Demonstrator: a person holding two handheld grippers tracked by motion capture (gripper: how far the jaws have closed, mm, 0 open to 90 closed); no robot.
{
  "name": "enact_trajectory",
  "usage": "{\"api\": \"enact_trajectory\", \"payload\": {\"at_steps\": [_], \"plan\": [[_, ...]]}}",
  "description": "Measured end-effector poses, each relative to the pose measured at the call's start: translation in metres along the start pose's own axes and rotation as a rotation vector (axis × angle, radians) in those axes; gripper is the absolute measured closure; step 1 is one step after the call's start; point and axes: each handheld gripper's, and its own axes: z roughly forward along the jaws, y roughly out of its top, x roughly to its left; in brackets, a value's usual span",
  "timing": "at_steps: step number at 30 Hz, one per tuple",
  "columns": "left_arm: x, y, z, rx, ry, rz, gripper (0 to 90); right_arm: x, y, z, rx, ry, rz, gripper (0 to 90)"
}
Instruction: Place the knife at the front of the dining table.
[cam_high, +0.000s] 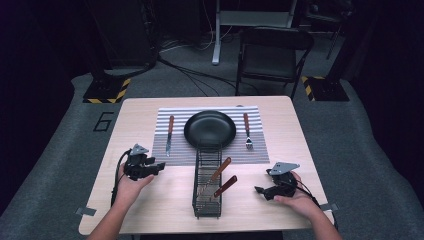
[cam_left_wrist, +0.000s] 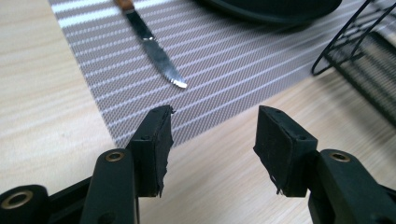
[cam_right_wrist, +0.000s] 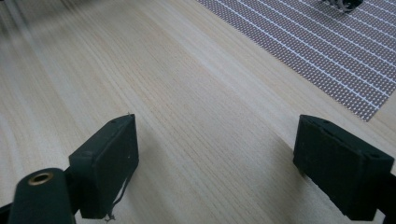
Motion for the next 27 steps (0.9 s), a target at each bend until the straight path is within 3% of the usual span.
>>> {"api": "enact_trajectory", "payload": {"at_steps": [4, 7, 11, 17, 23, 27], "plan": [[0.006, -0.011, 0.002, 0.012, 0.012, -0.012, 45.1, 0.0, 0.0, 0.0, -0.001, 0.0, 0.001, 13.2], [0.014, -0.019, 0.004, -0.003, 0.027, -0.051, 45.0, 0.0, 0.0, 0.0, -0.001, -0.001, 0.001, 13.2], [0.022, -0.024, 0.002, -0.002, 0.041, -0.072, 44.5, 0.0, 0.0, 0.0, -0.001, -0.001, 0.001, 13.2], [0.035, -0.031, -0.003, -0.04, 0.084, -0.122, 41.4, 0.0, 0.0, 0.0, -0.001, -0.004, 0.001, 13.2], [0.046, -0.039, -0.001, -0.012, 0.148, -0.119, 38.6, 0.0, 0.0, 0.0, -0.005, -0.002, 0.002, 13.2], [0.048, -0.04, 0.0, -0.018, 0.176, -0.088, 37.4, 0.0, 0.0, 0.0, -0.005, -0.002, 0.002, 13.2]]}}
